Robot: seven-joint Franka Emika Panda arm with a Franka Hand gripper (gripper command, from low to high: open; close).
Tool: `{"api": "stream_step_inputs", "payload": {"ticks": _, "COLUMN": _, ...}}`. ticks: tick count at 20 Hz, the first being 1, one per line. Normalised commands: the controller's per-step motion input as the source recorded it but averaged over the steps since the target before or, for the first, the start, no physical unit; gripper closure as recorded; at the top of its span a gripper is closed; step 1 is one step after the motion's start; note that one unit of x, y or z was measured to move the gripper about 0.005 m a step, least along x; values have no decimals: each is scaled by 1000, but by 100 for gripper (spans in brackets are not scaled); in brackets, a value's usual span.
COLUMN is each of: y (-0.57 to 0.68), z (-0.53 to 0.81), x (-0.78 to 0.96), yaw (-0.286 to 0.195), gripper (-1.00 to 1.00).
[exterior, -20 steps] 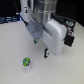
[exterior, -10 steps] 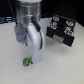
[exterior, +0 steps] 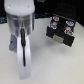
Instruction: Open the kcup holder, insert the kcup into the holder, and close the kcup holder
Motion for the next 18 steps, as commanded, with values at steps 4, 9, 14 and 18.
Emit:
{"api": "stream_step_inputs", "payload": {"ticks": 4, "y": 21, "z": -67, "x": 51, "yaw": -72, "gripper": -100}}
{"api": "stream_step_inputs", "payload": {"ticks": 9, "y": 2, "z": -54, "x": 136, "yaw": -58, "gripper": -100}}
{"api": "stream_step_inputs", "payload": {"ticks": 14, "y": -17, "z": -59, "x": 177, "yaw": -64, "gripper": -100}}
{"api": "stream_step_inputs", "payload": {"ticks": 18, "y": -15, "z": -50, "x": 221, "yaw": -74, "gripper": -100}}
